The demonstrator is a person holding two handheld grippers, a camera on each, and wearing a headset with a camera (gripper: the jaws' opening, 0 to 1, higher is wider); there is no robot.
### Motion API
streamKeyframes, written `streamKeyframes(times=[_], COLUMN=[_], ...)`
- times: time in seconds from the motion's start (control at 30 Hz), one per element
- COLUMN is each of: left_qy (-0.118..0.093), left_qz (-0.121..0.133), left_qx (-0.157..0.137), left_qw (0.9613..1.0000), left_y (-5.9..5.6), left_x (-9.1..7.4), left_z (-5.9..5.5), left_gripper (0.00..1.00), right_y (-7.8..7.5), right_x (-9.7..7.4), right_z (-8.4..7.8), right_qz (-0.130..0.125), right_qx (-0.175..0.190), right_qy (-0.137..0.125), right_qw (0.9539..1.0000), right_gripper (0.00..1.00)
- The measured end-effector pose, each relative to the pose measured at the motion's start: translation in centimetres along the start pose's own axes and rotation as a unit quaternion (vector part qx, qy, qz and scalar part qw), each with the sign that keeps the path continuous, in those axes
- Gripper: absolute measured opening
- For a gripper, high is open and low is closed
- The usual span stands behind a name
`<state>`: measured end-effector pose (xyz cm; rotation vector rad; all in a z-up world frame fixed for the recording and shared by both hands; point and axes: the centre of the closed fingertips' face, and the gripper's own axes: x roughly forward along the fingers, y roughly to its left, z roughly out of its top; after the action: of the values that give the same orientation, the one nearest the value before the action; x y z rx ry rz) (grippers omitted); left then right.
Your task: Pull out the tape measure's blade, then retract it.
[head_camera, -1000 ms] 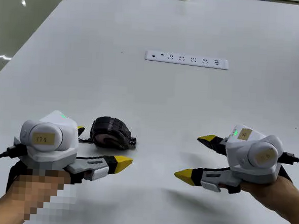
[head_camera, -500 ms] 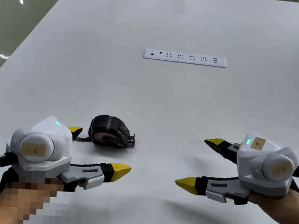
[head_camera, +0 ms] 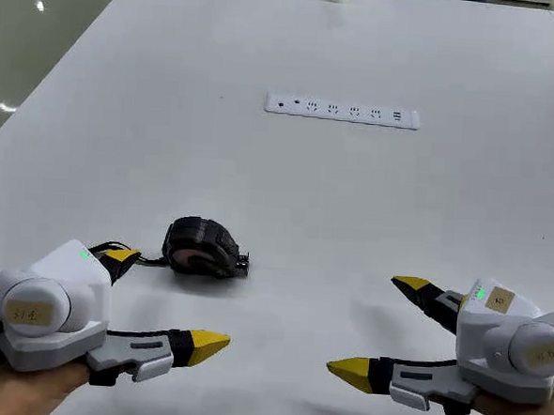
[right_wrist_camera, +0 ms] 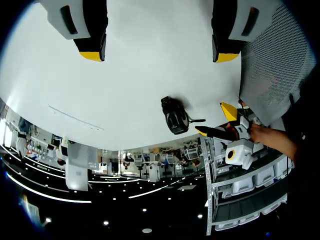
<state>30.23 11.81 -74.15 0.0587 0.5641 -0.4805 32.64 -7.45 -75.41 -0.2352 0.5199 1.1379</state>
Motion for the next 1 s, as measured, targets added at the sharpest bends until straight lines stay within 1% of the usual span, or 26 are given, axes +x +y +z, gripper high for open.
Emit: streamKeyframes(times=[0.07,0.17,0.27,0.33,0.5,0.67,0.87,1.0], left_qy=[0.001,-0.001,-0.003,-0.002,-0.009,-0.008,-0.011,-0.017], left_qz=[-0.001,-0.002,-0.007,-0.009,-0.017,-0.014,-0.013,-0.012], left_qx=[0.003,0.010,0.010,0.013,0.019,0.025,0.021,0.008], left_qw=[1.0000,0.9999,0.9999,0.9999,0.9996,0.9996,0.9996,0.9997], left_y=[-0.1,-0.2,-0.3,-0.4,-0.7,-0.6,-0.5,-0.7], left_x=[-0.2,-0.6,-0.6,-0.7,-0.7,-0.9,-1.3,-1.5], left_z=[-0.1,-0.1,-0.2,-0.3,-0.2,-0.2,-0.1,0.1], left_gripper=[0.99,0.99,0.99,0.99,0.99,0.99,0.99,0.99], right_y=[0.0,0.1,0.1,0.1,0.2,0.4,0.4,0.4], right_x=[-0.2,-0.5,-0.7,-0.8,-1.2,-1.6,-2.0,-2.0], right_z=[0.0,0.0,0.1,0.2,0.1,0.0,0.0,0.0], right_qz=[-0.003,-0.005,-0.009,-0.010,-0.015,-0.018,-0.023,-0.024], right_qx=[0.003,0.003,0.005,0.006,0.010,0.015,0.017,0.016], right_qy=[-0.004,-0.006,-0.010,-0.012,-0.016,-0.018,-0.024,-0.024], right_qw=[1.0000,1.0000,0.9999,0.9999,0.9997,0.9996,0.9993,0.9993], right_gripper=[0.88,0.90,0.92,0.92,0.93,0.96,0.99,0.99])
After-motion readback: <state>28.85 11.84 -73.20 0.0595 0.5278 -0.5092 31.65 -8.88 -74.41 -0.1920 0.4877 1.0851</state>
